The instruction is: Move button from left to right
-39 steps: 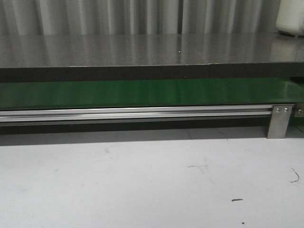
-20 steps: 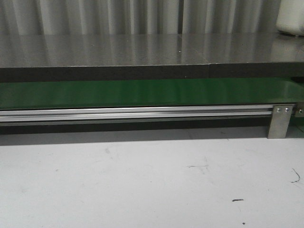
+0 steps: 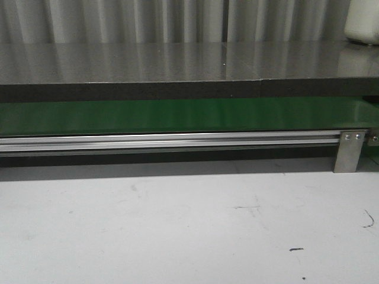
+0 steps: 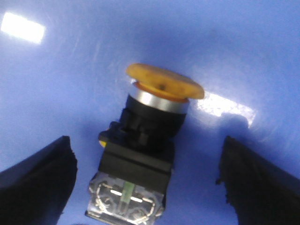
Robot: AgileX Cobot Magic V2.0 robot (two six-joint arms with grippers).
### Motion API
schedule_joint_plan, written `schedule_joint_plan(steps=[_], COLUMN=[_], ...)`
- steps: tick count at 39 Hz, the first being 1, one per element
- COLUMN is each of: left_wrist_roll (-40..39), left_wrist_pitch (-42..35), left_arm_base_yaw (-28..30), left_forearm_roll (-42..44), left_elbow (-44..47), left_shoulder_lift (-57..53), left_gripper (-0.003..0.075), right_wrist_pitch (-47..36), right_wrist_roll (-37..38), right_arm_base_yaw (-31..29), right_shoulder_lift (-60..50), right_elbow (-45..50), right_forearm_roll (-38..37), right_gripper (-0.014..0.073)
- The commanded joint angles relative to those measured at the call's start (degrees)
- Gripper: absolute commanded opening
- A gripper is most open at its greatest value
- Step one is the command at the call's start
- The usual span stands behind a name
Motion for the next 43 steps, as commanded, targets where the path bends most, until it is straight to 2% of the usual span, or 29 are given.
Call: schedule_joint_plan(steps=[1, 5, 8, 11, 21, 29, 34, 43], left_wrist_roll=[-0.3, -0.3, -0.4, -1.6, -1.6, -1.5, -1.5, -1.4], left_wrist_pitch=[-0.9, -0.9, -0.8, -0.4, -0.2, -2.5, -2.2, 2.1], left_arm_base_yaw=[0.2, 0.3, 0.4, 0.6, 0.7, 0.2, -2.8, -12.0], left_forearm_roll=[0.5, 0.5, 0.5, 0.3, -0.8, -8.1, -8.7, -8.7], left_elbow=[-1.8, -1.8, -1.9, -1.9, -1.9, -1.9, -1.9, -2.0], left_shoulder_lift=[-3.0, -3.0, -3.0, -3.0, -6.3, -13.4, -17.9, -21.0], left_gripper=[0.0509, 0.0316, 0.0202, 0.0134, 0.0137, 0.0137, 0.0137, 0.0137], right_wrist_pitch=[-4.8, -4.8, -4.8, -4.8, -4.8, -4.8, -4.8, -4.8], right_wrist_roll=[0.0, 0.0, 0.0, 0.0, 0.0, 0.0, 0.0, 0.0], right_arm_base_yaw=[0.0, 0.0, 0.0, 0.0, 0.0, 0.0, 0.0, 0.0], right_shoulder_lift=[0.6, 0.6, 0.6, 0.6, 0.6, 0.6, 0.6, 0.6], right_elbow=[-2.1, -2.1, -2.1, -2.1, -2.1, -2.1, -2.1, -2.1], right_forearm_roll=[0.1, 0.1, 0.1, 0.1, 0.1, 0.1, 0.1, 0.1], right_gripper=[0.0644, 0.0644, 0.0644, 0.0644, 0.0644, 0.0644, 0.0644, 0.0644])
